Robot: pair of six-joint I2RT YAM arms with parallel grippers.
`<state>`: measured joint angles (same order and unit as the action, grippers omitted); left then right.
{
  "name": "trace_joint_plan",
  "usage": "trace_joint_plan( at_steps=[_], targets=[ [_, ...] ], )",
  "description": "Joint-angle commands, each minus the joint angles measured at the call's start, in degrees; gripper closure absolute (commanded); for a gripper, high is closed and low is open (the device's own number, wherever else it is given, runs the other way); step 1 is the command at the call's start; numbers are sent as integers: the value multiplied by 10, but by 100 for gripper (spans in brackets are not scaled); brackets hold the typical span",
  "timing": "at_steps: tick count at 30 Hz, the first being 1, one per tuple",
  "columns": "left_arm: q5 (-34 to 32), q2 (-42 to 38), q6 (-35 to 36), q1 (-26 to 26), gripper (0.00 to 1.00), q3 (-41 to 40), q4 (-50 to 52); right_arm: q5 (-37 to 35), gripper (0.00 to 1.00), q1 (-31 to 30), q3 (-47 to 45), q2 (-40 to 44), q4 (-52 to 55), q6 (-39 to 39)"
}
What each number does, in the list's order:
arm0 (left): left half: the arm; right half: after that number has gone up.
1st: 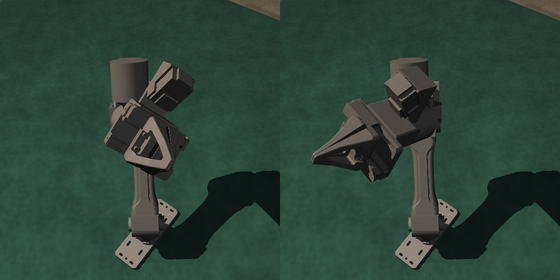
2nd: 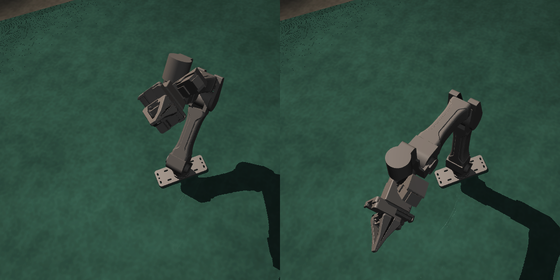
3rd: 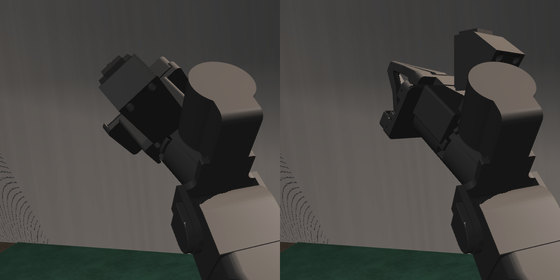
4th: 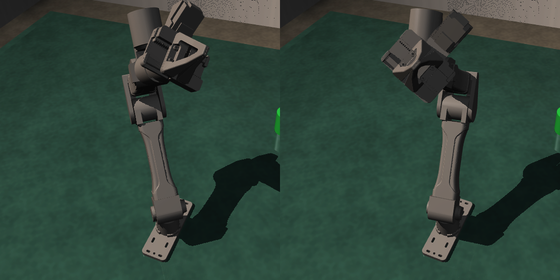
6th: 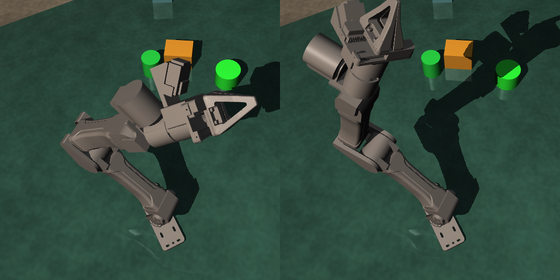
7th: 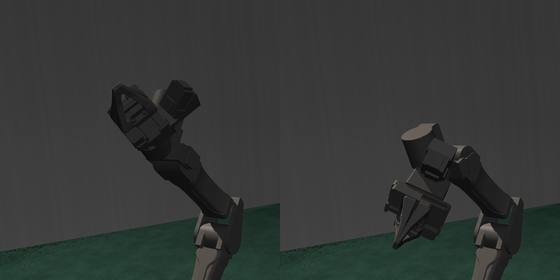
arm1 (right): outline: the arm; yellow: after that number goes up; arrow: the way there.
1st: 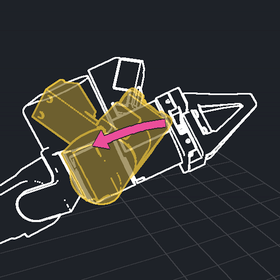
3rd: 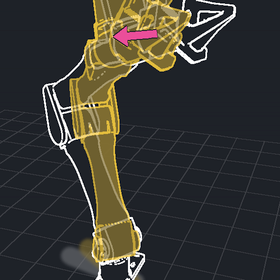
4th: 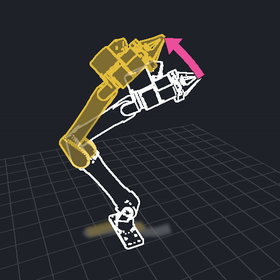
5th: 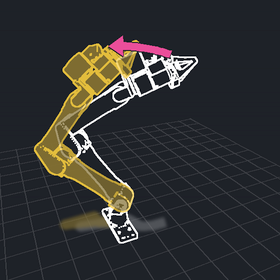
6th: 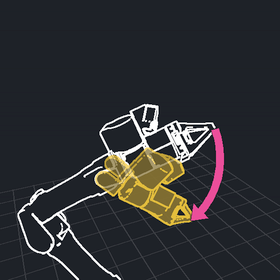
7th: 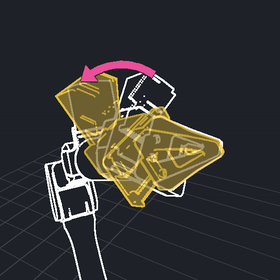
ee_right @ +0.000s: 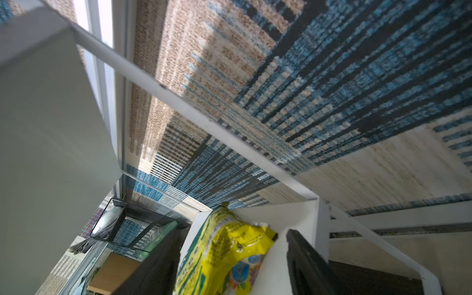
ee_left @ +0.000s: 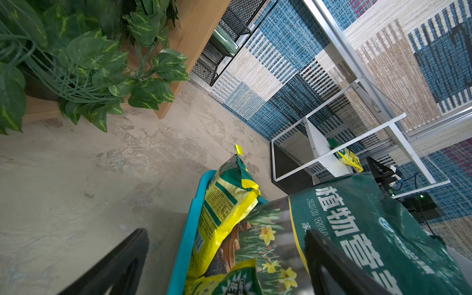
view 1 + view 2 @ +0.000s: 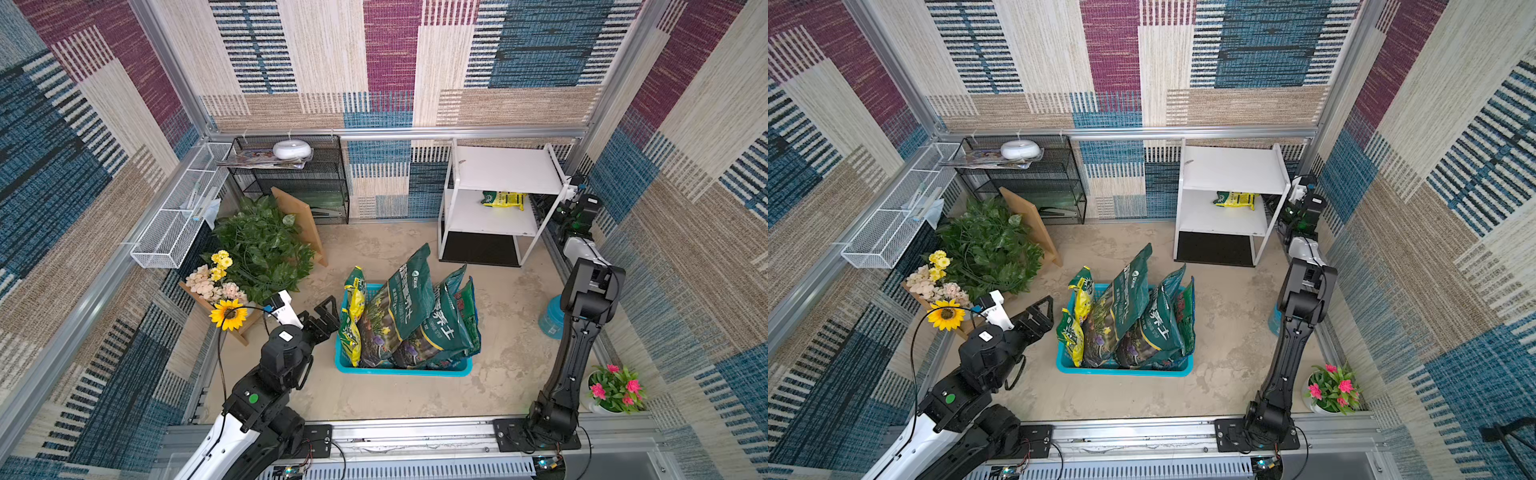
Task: Take down the fertilizer bag from the shelf
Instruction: Pick up the fertilizer bag from the shelf.
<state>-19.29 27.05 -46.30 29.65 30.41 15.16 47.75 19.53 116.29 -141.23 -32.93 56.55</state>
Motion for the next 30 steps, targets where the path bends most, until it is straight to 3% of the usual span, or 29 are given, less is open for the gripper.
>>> trace_joint_plan(
  at_steps=[1, 18, 20, 24, 30],
  targets=[
    [-5, 1, 5, -1, 1, 3, -16, -11, 31, -10, 19, 0, 68, -61],
    [-6, 5, 6, -4, 1, 3, -18, -56, 32, -36, 146, -48, 233, -162],
    [-5, 6, 6, -4, 1, 3, -18, -54, 42, -37, 149, -52, 237, -163],
    [-6, 6, 6, -5, 1, 3, -17, -50, 79, -37, 157, -54, 242, -164],
    [-5, 4, 5, -6, 1, 3, -16, -43, 100, -37, 152, -38, 248, -161]
  ],
)
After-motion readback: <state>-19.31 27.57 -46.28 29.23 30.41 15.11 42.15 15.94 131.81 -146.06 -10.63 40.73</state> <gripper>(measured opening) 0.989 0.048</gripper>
